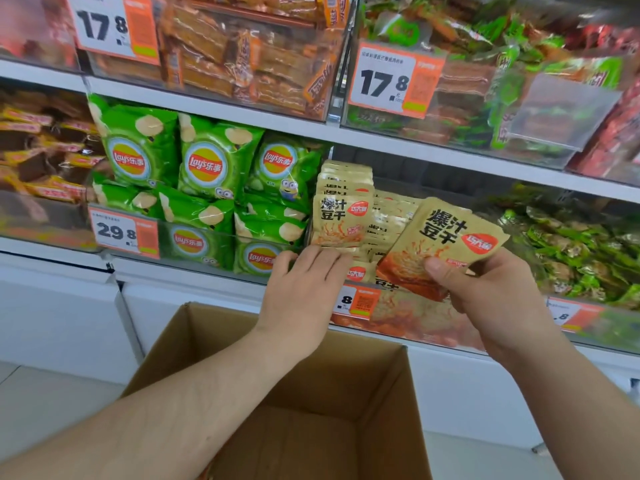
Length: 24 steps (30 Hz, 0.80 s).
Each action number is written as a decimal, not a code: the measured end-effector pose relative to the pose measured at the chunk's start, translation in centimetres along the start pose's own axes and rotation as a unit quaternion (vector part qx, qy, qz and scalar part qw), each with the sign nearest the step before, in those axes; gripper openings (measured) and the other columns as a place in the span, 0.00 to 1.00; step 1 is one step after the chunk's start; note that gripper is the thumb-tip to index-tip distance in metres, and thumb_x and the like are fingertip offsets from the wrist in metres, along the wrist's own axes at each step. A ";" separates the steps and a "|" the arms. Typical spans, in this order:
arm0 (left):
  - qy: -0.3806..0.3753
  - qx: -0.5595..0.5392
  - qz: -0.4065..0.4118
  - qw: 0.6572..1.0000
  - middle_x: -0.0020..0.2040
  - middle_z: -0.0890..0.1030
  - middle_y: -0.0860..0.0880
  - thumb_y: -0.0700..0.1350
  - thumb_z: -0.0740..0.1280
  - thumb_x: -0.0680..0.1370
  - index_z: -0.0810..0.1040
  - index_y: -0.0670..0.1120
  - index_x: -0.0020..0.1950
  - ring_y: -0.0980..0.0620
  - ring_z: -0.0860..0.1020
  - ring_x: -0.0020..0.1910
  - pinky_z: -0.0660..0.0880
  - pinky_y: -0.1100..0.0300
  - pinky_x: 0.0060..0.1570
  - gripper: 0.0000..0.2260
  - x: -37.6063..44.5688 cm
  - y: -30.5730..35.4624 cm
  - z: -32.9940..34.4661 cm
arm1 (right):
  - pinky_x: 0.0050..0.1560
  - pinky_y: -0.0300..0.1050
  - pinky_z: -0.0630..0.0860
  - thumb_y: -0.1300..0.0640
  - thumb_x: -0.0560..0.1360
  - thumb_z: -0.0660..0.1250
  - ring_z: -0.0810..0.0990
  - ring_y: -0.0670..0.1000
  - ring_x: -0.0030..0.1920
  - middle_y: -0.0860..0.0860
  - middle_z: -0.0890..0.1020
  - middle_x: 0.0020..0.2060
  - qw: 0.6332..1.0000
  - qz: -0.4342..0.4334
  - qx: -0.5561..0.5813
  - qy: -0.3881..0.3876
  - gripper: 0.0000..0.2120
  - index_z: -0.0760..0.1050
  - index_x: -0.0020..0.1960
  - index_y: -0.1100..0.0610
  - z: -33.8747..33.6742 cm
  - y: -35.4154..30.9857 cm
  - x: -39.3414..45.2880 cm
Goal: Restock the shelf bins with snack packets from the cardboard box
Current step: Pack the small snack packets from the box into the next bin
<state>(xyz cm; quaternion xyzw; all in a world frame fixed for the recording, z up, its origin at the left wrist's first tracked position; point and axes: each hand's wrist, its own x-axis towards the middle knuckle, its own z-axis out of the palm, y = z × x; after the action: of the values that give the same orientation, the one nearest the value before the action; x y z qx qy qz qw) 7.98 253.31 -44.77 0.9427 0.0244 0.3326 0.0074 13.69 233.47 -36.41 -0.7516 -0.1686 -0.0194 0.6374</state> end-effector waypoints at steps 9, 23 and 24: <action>0.037 -0.018 -0.002 0.999 0.57 0.81 0.50 0.37 0.66 0.65 0.79 0.46 0.63 0.48 0.74 0.58 0.61 0.51 0.51 0.25 -0.4 -0.2 0.4 | 0.40 0.37 0.76 0.61 0.70 0.77 0.81 0.36 0.38 0.40 0.85 0.39 0.976 -0.117 -0.165 -0.083 0.12 0.78 0.46 0.47 2.0 -4.4 4.2; 0.056 -0.025 0.002 0.998 0.57 0.81 0.49 0.40 0.66 0.67 0.79 0.46 0.63 0.48 0.72 0.57 0.61 0.52 0.50 0.23 -0.5 -0.3 0.9 | 0.47 0.41 0.70 0.52 0.69 0.78 0.80 0.46 0.50 0.42 0.83 0.48 0.887 -0.154 -0.409 -0.147 0.17 0.79 0.56 0.48 6.2 -4.3 6.6; 0.049 -0.026 0.000 0.998 0.57 0.81 0.50 0.40 0.66 0.67 0.79 0.47 0.63 0.48 0.73 0.57 0.61 0.52 0.50 0.23 -0.5 -0.2 0.8 | 0.46 0.40 0.70 0.53 0.69 0.78 0.80 0.46 0.49 0.41 0.83 0.46 0.893 -0.159 -0.398 -0.138 0.17 0.79 0.56 0.48 6.1 -4.3 6.6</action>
<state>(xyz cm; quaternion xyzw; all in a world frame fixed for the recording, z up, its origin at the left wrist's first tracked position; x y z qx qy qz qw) 8.05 253.53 -45.73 0.9246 0.0162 0.3793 0.0308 17.61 241.42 -31.81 -0.9007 -0.3502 -0.0820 0.2437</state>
